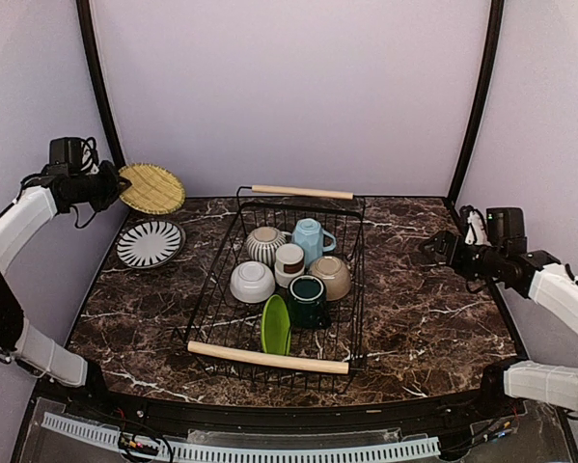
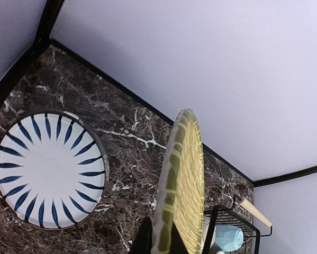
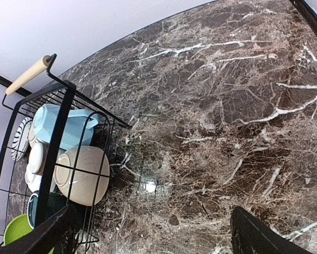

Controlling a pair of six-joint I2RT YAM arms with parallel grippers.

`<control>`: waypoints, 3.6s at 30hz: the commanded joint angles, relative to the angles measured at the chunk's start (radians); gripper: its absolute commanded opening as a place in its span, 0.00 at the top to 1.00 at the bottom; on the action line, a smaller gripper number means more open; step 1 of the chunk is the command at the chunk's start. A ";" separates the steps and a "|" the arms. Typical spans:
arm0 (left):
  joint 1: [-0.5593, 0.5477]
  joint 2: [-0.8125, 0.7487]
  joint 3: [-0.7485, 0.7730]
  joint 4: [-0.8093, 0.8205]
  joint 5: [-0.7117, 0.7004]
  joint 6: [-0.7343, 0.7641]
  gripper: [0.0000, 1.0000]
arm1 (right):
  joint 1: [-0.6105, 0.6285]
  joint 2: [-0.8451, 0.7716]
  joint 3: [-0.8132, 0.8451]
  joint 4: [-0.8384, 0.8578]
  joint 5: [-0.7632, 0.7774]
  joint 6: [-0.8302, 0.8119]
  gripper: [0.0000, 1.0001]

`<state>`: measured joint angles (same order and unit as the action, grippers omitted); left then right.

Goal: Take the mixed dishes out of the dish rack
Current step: Place the plate on the plate, then grab the plate from the dish rack.

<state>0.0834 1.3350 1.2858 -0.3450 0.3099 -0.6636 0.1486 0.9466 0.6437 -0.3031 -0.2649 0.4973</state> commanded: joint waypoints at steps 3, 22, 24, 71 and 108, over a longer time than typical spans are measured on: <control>0.107 0.112 -0.115 0.277 0.236 -0.140 0.99 | 0.005 -0.040 -0.008 0.022 0.003 -0.034 0.01; 0.268 0.345 -0.189 0.332 0.293 -0.053 0.94 | 0.004 0.087 -0.027 0.147 -0.092 0.025 0.01; 0.267 0.359 -0.191 0.330 0.273 -0.043 0.94 | 0.005 0.083 -0.035 0.149 -0.089 0.023 0.01; 0.083 0.230 -0.054 0.005 -0.146 0.266 0.02 | 0.005 0.011 -0.039 0.065 -0.035 0.008 0.01; -1.133 0.153 0.115 -0.452 -0.441 0.057 0.08 | 0.005 0.163 -0.053 0.148 -0.059 0.043 0.01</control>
<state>-0.9821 1.4506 1.4090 -0.6628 -0.0238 -0.5117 0.1486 1.1271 0.6010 -0.1806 -0.3336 0.5373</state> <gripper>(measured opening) 0.922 0.986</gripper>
